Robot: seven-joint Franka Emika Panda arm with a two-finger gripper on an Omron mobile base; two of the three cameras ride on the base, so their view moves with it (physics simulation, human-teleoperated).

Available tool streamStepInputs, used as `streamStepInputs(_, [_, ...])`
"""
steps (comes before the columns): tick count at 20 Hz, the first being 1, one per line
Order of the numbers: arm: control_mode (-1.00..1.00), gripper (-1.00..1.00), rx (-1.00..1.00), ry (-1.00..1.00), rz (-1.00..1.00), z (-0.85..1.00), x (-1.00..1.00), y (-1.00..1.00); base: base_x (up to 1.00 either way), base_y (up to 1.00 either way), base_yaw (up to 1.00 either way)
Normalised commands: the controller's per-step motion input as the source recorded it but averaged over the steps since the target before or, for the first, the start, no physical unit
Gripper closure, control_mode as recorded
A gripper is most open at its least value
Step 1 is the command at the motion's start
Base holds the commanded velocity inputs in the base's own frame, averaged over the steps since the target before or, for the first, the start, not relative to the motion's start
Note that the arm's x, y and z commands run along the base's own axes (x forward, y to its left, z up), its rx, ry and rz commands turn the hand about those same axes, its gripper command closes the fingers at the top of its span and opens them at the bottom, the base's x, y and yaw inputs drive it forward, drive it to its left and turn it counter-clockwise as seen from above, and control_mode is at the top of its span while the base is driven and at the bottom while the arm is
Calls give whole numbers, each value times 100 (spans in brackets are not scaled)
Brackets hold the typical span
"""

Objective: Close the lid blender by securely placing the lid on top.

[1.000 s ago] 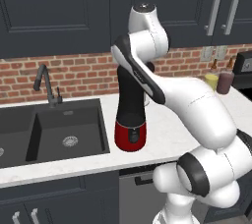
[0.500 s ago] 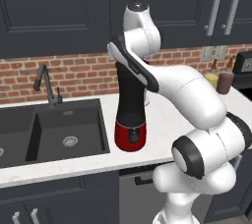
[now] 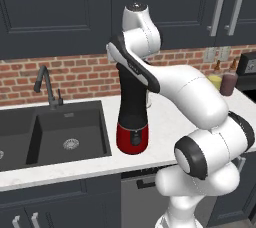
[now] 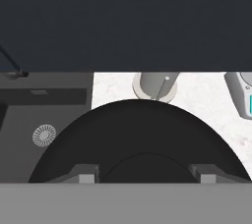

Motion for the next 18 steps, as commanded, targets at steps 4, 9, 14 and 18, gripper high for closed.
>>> streamStepInputs(4, [-100,100,0,0,3,-59,-2,16,0,0,0])
streamStepInputs(9, [-100,100,0,3,7,-53,-11,30,0,0,0])
streamStepInputs(14, [-100,100,0,2,10,-62,-27,26,0,0,0])
streamStepInputs(18, [-100,100,0,1,13,-76,-37,26,0,0,0])
